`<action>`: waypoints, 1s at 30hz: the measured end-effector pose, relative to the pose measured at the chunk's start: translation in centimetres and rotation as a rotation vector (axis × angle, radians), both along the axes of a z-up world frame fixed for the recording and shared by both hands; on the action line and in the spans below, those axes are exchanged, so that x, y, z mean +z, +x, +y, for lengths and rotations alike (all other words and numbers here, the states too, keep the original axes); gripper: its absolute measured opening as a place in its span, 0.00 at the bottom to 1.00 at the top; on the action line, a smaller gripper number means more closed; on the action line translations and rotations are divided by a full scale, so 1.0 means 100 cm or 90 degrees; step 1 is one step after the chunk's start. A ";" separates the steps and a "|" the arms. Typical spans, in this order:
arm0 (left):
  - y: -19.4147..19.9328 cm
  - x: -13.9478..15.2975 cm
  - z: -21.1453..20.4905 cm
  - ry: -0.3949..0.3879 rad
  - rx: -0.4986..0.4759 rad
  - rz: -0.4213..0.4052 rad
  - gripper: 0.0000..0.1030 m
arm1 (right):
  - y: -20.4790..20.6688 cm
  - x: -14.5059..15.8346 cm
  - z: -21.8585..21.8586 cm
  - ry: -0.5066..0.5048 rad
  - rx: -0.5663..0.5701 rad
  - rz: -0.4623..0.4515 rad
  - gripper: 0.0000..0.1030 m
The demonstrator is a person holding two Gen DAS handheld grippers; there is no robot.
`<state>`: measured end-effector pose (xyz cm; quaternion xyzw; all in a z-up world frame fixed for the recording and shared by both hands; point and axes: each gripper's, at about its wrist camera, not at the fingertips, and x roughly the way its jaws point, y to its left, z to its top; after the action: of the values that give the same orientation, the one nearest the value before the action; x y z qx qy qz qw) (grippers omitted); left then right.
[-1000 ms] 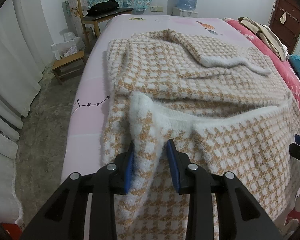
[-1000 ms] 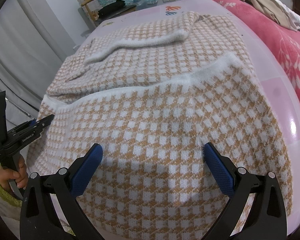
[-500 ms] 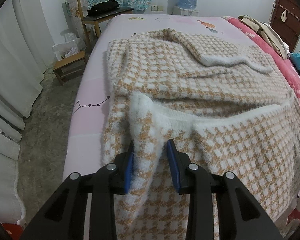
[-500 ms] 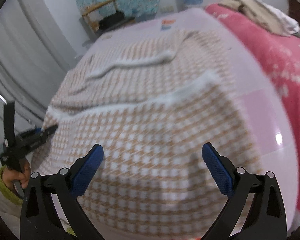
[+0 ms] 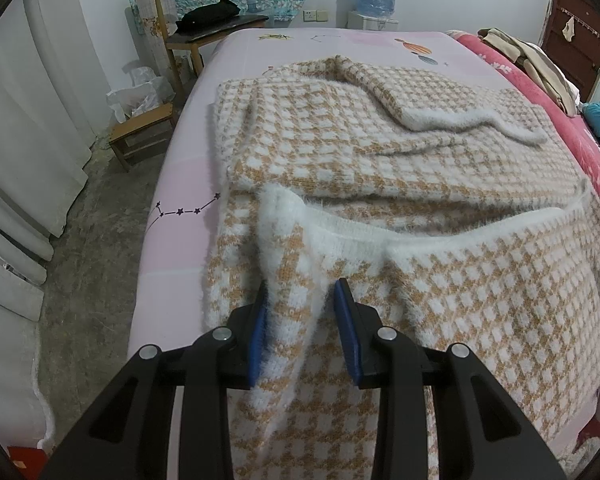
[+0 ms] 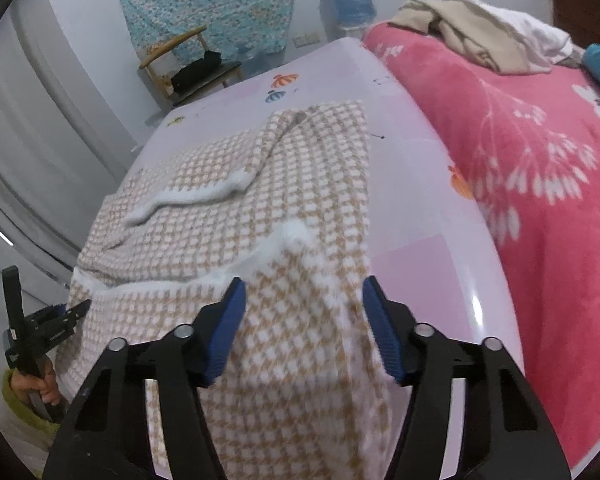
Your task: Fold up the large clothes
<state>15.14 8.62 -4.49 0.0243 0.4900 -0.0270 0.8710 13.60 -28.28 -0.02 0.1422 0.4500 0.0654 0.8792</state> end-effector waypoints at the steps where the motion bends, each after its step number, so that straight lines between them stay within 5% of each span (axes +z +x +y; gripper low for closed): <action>1: -0.001 0.000 0.001 0.000 0.000 0.000 0.30 | 0.005 -0.002 -0.002 0.005 0.005 0.003 0.47; 9: 0.000 0.000 0.001 0.001 0.001 0.000 0.30 | 0.030 -0.024 -0.012 0.053 0.020 0.043 0.38; 15: 0.001 0.000 -0.001 0.001 0.001 0.000 0.30 | 0.013 -0.022 -0.011 0.059 0.036 0.063 0.37; 19: 0.001 0.000 -0.002 0.008 0.003 0.001 0.30 | 0.004 -0.021 -0.008 0.065 0.051 0.081 0.26; 30: -0.004 0.000 -0.006 0.047 0.003 0.000 0.30 | 0.019 -0.023 0.023 -0.066 0.061 0.085 0.17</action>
<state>14.78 8.01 -4.49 0.0555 0.4910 -0.0071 0.8693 15.50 -25.98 -2.32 0.0789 0.5165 0.0745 0.8494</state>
